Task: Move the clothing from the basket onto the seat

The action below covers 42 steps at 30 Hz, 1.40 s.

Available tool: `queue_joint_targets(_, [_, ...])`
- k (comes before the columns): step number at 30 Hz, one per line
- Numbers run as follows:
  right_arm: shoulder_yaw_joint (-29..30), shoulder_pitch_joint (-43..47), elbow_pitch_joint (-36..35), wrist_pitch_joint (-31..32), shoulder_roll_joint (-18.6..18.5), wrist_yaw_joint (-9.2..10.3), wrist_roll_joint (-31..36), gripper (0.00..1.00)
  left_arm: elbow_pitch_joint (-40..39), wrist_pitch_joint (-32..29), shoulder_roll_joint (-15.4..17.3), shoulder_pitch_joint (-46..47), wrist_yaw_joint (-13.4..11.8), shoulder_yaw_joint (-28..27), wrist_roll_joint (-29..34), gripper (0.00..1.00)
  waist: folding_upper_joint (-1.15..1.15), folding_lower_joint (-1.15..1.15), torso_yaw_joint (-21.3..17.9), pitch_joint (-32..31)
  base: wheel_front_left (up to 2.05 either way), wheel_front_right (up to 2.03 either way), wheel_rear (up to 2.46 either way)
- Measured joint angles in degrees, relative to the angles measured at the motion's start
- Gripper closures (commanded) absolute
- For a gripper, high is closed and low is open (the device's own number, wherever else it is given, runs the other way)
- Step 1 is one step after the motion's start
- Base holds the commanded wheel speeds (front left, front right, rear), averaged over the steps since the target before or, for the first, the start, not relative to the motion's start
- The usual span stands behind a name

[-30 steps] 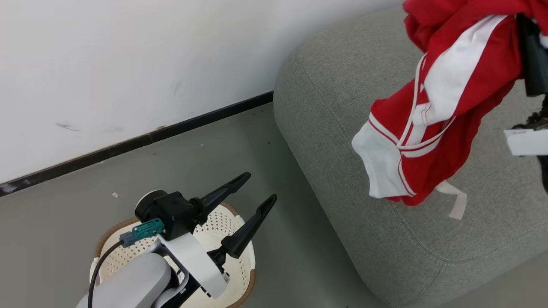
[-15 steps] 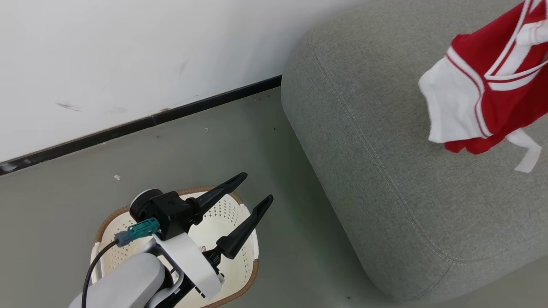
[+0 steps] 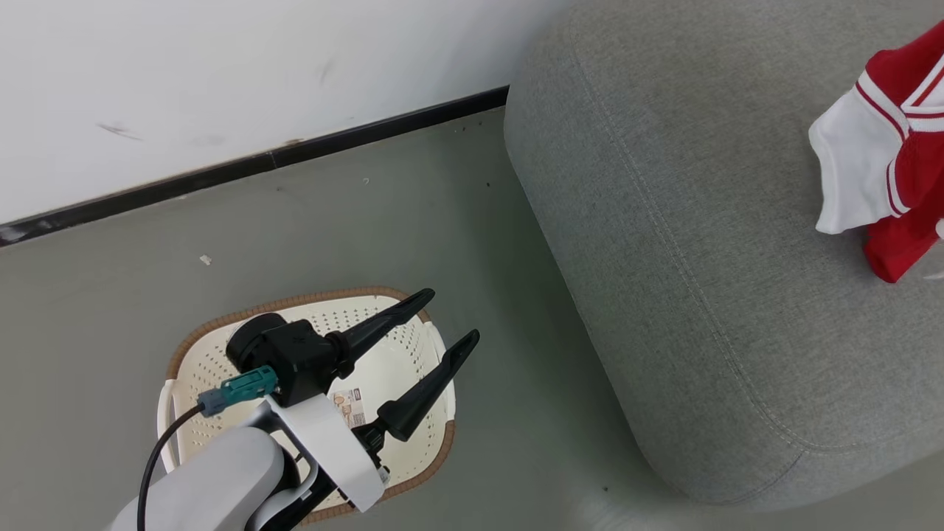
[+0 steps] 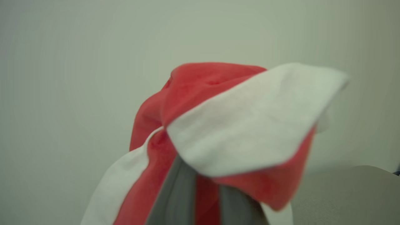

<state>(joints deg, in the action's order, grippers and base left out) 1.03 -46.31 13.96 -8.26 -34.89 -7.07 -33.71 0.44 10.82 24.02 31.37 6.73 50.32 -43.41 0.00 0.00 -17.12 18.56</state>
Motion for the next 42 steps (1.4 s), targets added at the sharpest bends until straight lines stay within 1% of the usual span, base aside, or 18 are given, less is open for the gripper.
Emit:
queue_joint_targets(4, [-2.3,0.1,2.4,0.9,-0.4,-0.01,0.0,1.00,-0.6,-0.2,0.5,0.1,0.0,-0.2,0.0,0.00,0.00,0.00,0.6,1.5,0.00,0.00,0.00])
queue_joint_targets(7, [-3.4,0.8,5.0,1.8,-0.2,-0.01,0.2,1.00,-1.0,-0.3,1.5,0.4,0.0,-0.4,0.0,0.00,0.00,0.00,1.0,2.6,0.00,0.00,0.00])
queue_joint_targets(18, [-4.7,3.9,9.7,1.7,3.1,-0.01,-0.1,1.00,-2.5,-1.2,2.2,1.5,0.0,-0.8,0.0,0.00,0.00,0.00,1.5,6.4,0.00,0.00,0.00])
queue_joint_targets(21, [-7.5,5.1,11.0,1.7,3.0,-0.01,1.1,1.00,-2.9,-1.2,2.4,2.2,0.0,-1.1,0.0,0.00,0.00,0.00,1.4,7.3,0.00,0.00,0.00])
queue_joint_targets(24, [-9.6,6.6,12.6,1.7,3.8,-0.01,1.6,1.00,-3.1,-1.2,2.8,2.3,0.0,-1.6,-0.2,0.00,0.00,0.00,1.2,8.1,0.00,0.00,0.00])
queue_joint_targets(27, [-9.7,7.1,13.7,1.7,4.3,-0.01,1.6,1.00,-3.2,-1.2,3.0,2.4,0.0,-1.8,-0.4,0.00,0.00,0.00,1.1,8.8,0.00,0.00,0.00])
queue_joint_targets(37, [-10.0,7.1,18.7,1.7,4.2,-0.01,3.4,1.00,-3.4,-1.2,4.4,2.8,0.0,-3.3,-0.4,0.00,0.00,0.00,0.4,10.5,0.00,0.00,0.00])
queue_joint_targets(40, [-8.5,7.0,20.9,1.7,4.2,-0.01,4.1,1.00,-3.4,-1.2,4.6,3.1,0.0,-3.4,-0.4,0.00,0.00,0.00,0.2,10.7,0.00,0.00,0.00])
queue_joint_targets(42, [-8.1,7.0,22.2,1.7,4.1,-0.01,4.1,0.97,-3.4,-1.2,4.6,3.3,0.0,-3.4,-0.4,0.00,0.00,0.00,0.1,10.8,0.00,0.00,0.00])
